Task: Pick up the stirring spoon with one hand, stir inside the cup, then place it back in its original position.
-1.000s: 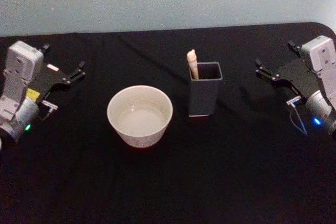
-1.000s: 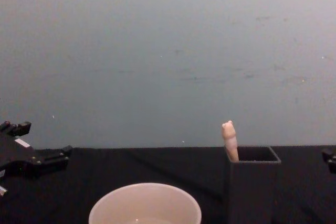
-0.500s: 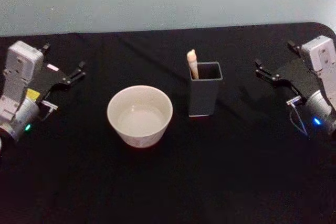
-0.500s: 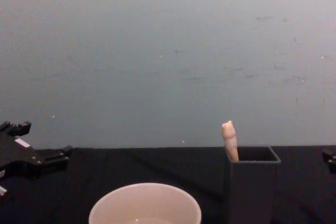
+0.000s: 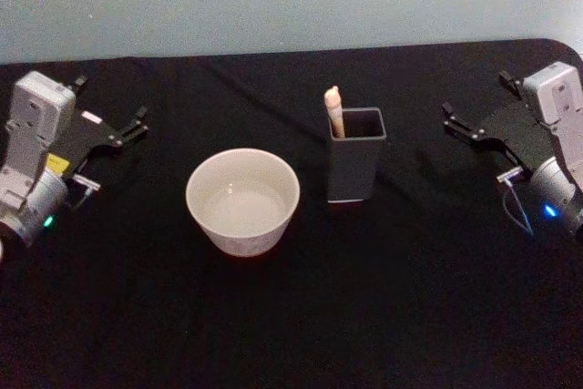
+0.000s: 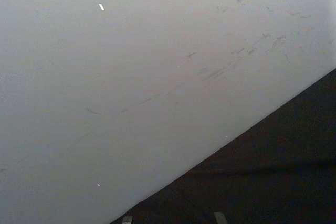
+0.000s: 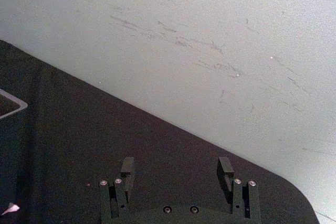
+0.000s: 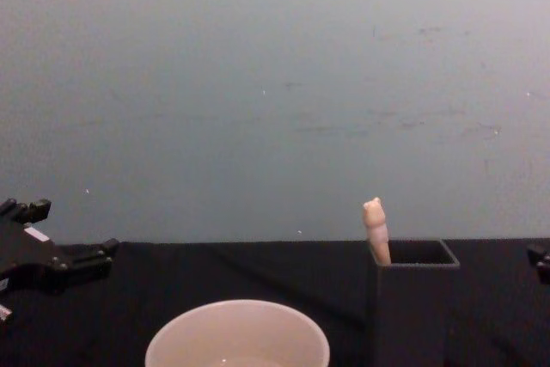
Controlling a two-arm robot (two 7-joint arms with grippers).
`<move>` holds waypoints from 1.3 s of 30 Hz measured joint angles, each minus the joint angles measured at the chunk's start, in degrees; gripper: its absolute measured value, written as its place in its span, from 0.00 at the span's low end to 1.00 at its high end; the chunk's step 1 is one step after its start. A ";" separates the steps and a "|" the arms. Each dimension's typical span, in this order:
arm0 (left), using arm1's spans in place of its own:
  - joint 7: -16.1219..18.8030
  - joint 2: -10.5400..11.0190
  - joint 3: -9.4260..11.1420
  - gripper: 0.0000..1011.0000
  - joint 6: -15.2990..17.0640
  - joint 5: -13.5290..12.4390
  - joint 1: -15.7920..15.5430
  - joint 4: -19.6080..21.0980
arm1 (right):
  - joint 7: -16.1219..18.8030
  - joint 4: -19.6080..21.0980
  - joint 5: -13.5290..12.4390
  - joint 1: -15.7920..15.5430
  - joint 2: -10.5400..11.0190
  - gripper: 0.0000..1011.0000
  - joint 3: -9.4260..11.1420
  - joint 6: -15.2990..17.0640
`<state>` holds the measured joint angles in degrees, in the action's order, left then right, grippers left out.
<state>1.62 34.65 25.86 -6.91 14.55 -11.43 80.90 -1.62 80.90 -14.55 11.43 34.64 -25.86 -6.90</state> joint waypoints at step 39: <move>0.00 0.00 0.00 0.99 0.00 0.00 0.00 0.00 | 14.42 22.62 -12.71 -5.52 1.16 0.99 5.68 19.90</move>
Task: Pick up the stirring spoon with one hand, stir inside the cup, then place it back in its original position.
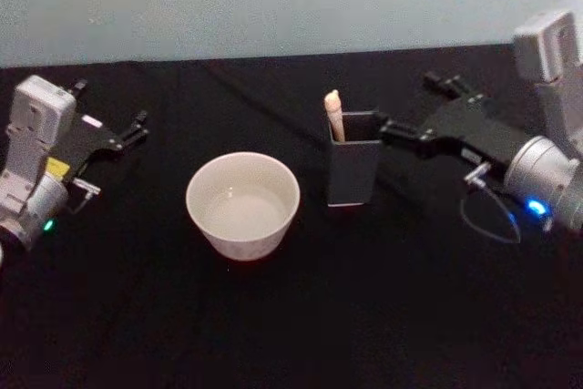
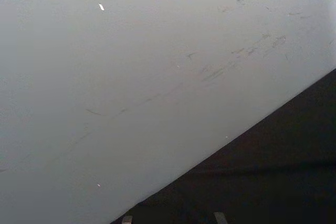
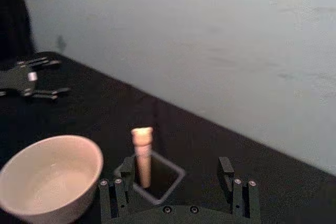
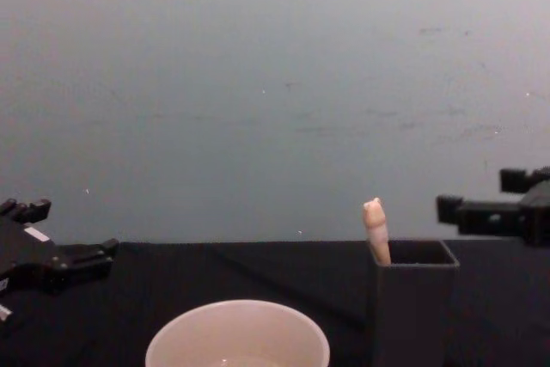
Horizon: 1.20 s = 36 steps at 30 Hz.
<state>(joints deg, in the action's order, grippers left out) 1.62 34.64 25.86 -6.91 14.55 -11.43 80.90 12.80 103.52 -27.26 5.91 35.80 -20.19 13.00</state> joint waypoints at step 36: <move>0.00 0.00 0.00 0.99 0.00 0.00 0.00 0.00 | 2.67 -10.59 9.36 8.87 -11.62 0.99 -5.81 5.51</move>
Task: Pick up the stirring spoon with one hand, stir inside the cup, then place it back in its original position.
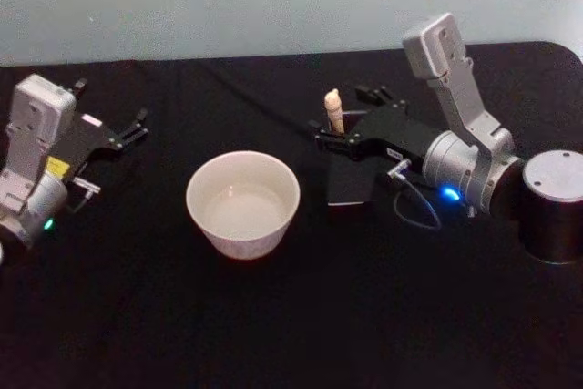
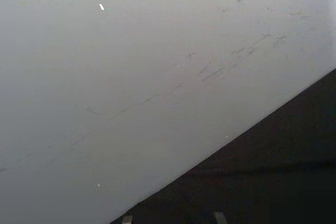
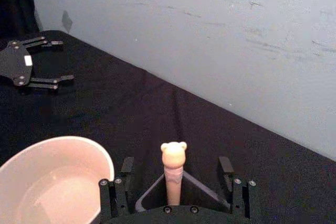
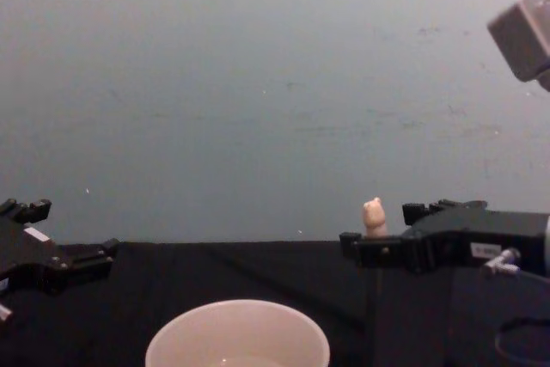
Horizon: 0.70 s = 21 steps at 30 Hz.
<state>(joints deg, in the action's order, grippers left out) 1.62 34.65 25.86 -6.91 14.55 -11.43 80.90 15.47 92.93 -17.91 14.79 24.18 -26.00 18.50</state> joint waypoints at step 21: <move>0.00 0.00 0.00 0.99 0.00 0.00 0.00 0.00 | 1.26 -1.66 1.21 0.06 -3.44 0.99 1.99 1.49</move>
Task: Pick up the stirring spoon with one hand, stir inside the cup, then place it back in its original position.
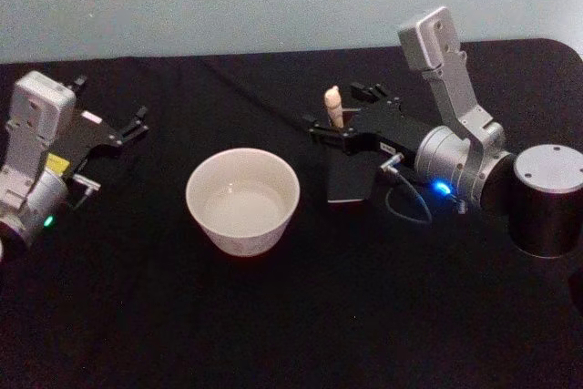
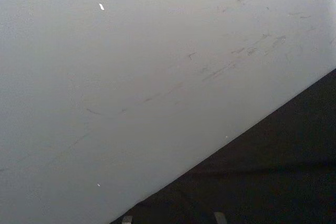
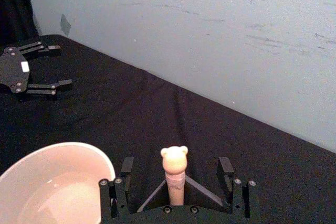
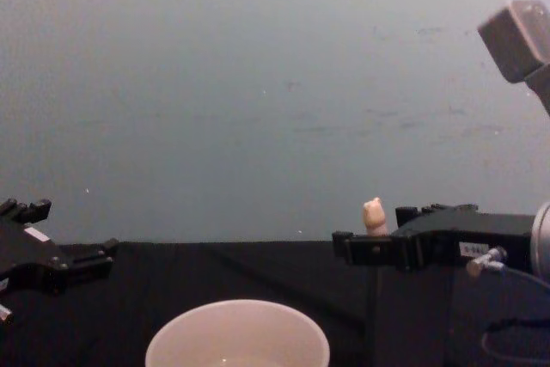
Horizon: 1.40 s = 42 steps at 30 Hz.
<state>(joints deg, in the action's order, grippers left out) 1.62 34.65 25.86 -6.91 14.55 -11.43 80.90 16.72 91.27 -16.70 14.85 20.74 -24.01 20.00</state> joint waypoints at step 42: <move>0.00 0.00 0.00 0.99 0.00 0.00 0.00 0.00 | -0.11 0.02 -0.16 0.06 0.06 0.19 -0.05 -0.02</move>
<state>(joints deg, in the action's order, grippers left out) 1.62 34.65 25.86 -6.91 14.55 -11.43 80.90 16.62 91.29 -16.85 14.91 20.80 -24.06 19.98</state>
